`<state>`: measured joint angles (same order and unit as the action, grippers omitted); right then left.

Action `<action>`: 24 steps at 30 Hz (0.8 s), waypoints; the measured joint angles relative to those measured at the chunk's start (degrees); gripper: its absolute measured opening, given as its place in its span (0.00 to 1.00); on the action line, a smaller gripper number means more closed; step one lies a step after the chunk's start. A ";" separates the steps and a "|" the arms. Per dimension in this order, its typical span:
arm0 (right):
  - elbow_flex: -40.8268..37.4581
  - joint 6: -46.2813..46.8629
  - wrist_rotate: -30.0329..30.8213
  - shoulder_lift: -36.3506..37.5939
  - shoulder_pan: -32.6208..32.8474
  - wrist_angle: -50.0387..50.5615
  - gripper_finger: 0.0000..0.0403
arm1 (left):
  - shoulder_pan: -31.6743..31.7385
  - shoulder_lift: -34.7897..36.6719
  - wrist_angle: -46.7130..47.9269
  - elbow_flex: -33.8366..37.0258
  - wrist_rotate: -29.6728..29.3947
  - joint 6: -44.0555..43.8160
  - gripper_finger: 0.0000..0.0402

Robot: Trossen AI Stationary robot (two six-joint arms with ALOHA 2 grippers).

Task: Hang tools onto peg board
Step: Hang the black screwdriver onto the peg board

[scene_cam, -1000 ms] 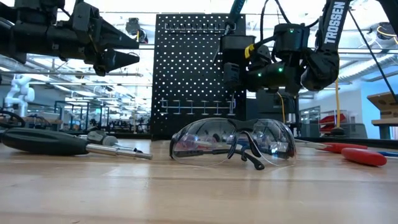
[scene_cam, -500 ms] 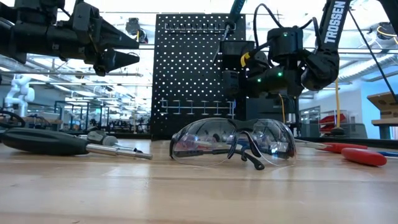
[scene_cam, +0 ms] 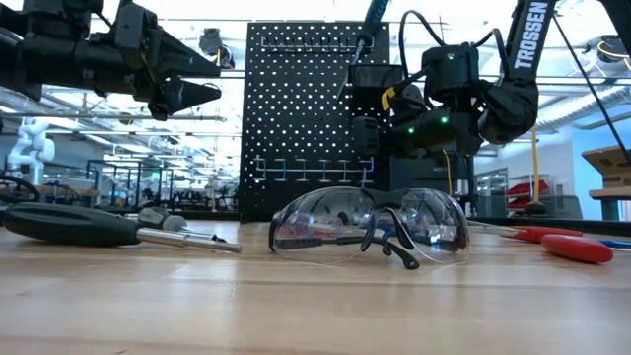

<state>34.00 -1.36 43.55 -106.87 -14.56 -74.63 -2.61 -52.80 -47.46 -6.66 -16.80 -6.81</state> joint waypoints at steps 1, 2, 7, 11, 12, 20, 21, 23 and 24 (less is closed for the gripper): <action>-0.01 -0.57 0.00 0.00 0.18 -0.01 0.64 | -0.01 0.00 0.00 0.00 0.00 0.00 0.71; 0.00 -1.14 0.00 0.02 0.42 0.01 0.64 | -0.01 -0.02 0.00 0.00 0.00 0.00 0.71; 0.00 -3.26 0.66 0.15 2.49 1.13 0.65 | 0.00 -0.02 0.00 0.00 0.02 -0.18 0.71; 0.00 -6.33 4.82 0.17 4.88 1.46 0.65 | -0.01 0.00 0.00 0.00 0.02 -0.15 0.71; 0.00 -7.09 5.84 0.17 5.53 1.46 0.65 | 0.00 0.00 0.00 0.00 0.02 -0.15 0.71; 0.00 -0.29 7.16 0.20 11.70 5.50 0.65 | -0.02 0.00 0.02 0.00 1.48 -0.11 0.71; 0.00 2.06 7.13 0.20 12.58 6.32 0.65 | 0.00 0.00 0.02 0.00 1.49 -0.02 0.71; 0.00 6.34 6.25 0.20 14.41 7.60 0.65 | -0.01 -0.02 0.02 0.00 1.51 0.04 0.71; -0.02 8.22 5.01 0.20 15.27 7.82 0.65 | 0.00 -0.01 0.02 0.00 1.51 0.05 0.71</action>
<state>33.98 6.86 48.56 -106.67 0.70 -66.81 -2.62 -52.81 -47.44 -6.66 -15.29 -6.75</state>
